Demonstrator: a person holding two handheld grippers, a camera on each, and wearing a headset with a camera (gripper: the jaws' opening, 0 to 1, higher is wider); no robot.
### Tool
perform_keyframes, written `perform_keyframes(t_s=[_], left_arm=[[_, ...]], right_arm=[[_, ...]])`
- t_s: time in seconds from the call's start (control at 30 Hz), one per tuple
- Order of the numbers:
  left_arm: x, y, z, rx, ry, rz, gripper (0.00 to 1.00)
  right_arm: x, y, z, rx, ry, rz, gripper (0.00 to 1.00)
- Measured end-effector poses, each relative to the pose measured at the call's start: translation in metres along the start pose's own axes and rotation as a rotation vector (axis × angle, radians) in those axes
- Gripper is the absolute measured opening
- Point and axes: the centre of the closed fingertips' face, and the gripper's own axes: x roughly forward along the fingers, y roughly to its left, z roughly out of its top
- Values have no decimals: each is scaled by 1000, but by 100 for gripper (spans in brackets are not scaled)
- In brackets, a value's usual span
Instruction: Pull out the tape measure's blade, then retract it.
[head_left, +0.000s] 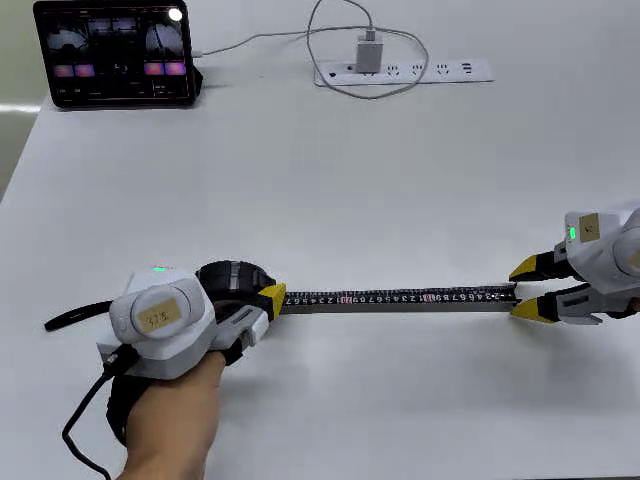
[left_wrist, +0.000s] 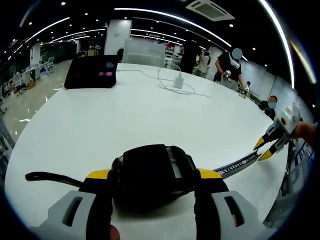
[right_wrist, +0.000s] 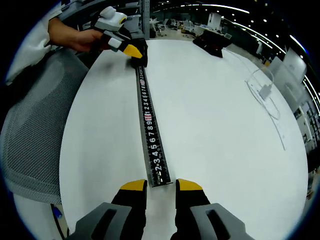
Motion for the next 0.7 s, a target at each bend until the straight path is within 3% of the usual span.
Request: perform_keyframes(t_s=[0.17,0.7], left_arm=[[0,0,0,0,1,0,62],[1,0,-1,-7,1,2,62]], right_arm=[[3,1,-3,-21,24,27,18],[3,-2,-1,-68,45,45,12]])
